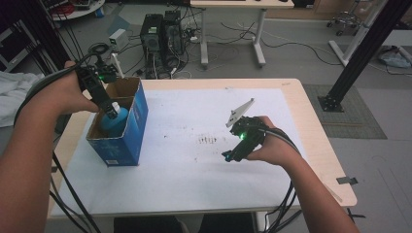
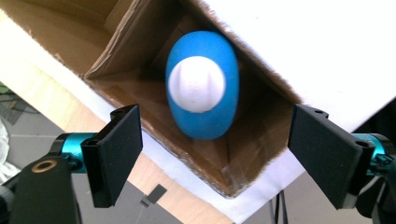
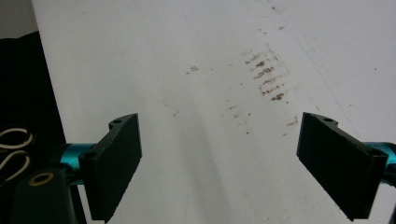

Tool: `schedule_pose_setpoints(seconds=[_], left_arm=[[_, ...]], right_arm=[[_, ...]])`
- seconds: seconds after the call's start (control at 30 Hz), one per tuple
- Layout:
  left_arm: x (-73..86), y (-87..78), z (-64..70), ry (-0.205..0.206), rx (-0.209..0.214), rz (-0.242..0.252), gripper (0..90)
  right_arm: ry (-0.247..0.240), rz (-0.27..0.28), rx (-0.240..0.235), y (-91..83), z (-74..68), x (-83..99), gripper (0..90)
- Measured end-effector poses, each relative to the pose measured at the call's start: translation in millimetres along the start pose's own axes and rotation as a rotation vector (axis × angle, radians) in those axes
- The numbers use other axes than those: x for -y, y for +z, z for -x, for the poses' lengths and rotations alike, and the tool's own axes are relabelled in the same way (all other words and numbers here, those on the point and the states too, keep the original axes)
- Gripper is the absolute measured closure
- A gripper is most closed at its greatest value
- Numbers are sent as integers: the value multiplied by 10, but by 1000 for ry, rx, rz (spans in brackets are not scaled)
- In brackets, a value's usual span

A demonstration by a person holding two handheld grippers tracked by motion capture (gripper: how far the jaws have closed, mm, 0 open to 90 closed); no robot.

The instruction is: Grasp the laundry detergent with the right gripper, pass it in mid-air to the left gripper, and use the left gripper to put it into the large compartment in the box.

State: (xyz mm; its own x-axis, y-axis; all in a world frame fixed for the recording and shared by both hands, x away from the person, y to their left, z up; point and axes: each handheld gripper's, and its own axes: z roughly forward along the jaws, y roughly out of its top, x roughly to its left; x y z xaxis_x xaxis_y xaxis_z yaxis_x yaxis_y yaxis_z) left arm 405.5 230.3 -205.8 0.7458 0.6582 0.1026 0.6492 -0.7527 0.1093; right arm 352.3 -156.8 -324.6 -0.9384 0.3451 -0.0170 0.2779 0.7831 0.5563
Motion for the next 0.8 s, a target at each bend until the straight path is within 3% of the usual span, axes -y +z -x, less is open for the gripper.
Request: schedule_pose_setpoints(seconds=[0.3,0.33,0.47,0.6,0.63,0.73,0.8], left_arm=[[-141,-72,183,91,57,34,147],[-201,-72,253,134,66,26,147],[-311,-48,379,209,86,25,134],[-374,-31,461,250,102,17,113],[-425,-12,528,285,110,6,113],[-460,9,576,300,114,4,88],[-536,58,664,338,123,-7,82]], right_arm=[[-9,-44,1,-106,35,-86,133],[-8,-47,1,-111,32,-94,133],[-19,-74,-7,-135,45,-141,132],[-24,-89,-13,-136,51,-159,132],[-27,-92,-19,-131,57,-163,133],[-28,-122,-27,-117,79,-177,133],[-33,-152,-37,-100,104,-198,133]])
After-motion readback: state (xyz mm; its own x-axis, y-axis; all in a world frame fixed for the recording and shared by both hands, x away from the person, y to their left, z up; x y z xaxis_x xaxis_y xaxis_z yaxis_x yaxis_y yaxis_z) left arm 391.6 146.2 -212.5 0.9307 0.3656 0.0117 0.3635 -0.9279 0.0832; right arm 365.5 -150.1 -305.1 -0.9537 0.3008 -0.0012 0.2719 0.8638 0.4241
